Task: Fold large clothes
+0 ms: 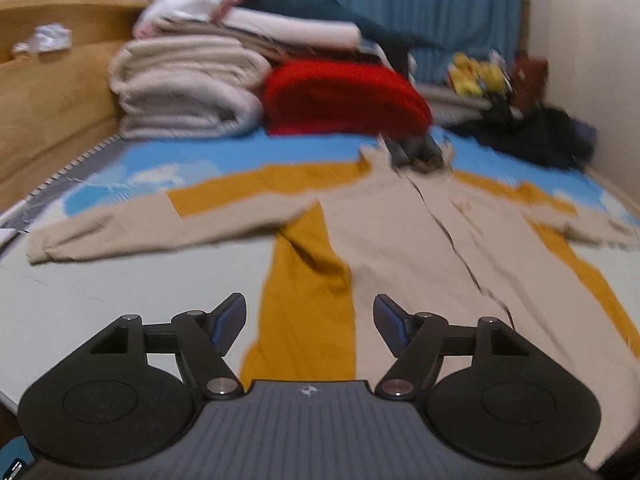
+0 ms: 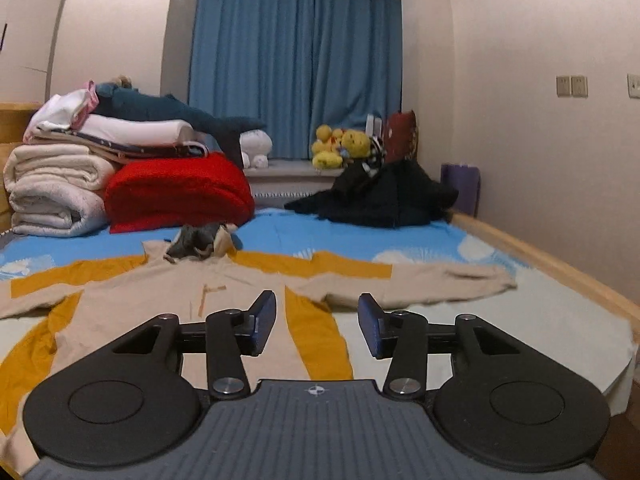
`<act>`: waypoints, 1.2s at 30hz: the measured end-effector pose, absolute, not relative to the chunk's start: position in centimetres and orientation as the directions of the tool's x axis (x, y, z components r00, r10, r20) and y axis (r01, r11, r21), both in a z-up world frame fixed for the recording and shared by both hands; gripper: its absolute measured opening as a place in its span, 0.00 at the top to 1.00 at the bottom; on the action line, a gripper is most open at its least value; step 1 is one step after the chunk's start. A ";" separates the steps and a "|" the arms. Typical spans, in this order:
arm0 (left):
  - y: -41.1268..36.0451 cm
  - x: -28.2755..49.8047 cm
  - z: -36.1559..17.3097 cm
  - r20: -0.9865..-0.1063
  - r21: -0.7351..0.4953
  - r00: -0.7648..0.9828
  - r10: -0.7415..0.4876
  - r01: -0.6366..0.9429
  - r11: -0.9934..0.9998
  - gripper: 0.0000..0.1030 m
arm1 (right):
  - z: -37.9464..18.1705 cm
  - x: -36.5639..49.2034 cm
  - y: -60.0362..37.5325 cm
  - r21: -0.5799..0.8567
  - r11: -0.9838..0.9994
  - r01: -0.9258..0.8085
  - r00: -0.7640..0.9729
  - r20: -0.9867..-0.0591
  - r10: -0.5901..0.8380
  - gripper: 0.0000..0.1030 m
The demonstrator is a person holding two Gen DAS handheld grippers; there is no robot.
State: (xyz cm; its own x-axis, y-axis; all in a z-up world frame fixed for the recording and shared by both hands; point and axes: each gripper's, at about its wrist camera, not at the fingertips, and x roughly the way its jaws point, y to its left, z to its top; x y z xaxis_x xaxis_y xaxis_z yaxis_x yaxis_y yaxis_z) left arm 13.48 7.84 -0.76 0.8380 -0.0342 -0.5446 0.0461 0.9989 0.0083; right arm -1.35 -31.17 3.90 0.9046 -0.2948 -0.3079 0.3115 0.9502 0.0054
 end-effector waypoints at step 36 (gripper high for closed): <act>6.1 37.0 4.1 -0.463 0.059 0.886 0.030 -0.002 0.998 0.38 | 7.1 11.2 -24.3 -0.059 0.986 0.159 0.957 -0.236 -0.168 0.54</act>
State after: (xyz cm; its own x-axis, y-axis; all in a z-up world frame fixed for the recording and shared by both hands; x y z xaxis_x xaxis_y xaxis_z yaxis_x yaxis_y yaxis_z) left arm 36.99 6.08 4.09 0.8856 0.0296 -0.4634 -0.0025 0.9982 0.0591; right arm 11.22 -24.26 7.08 0.9571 -0.1685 -0.2358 0.1588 0.9855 -0.0594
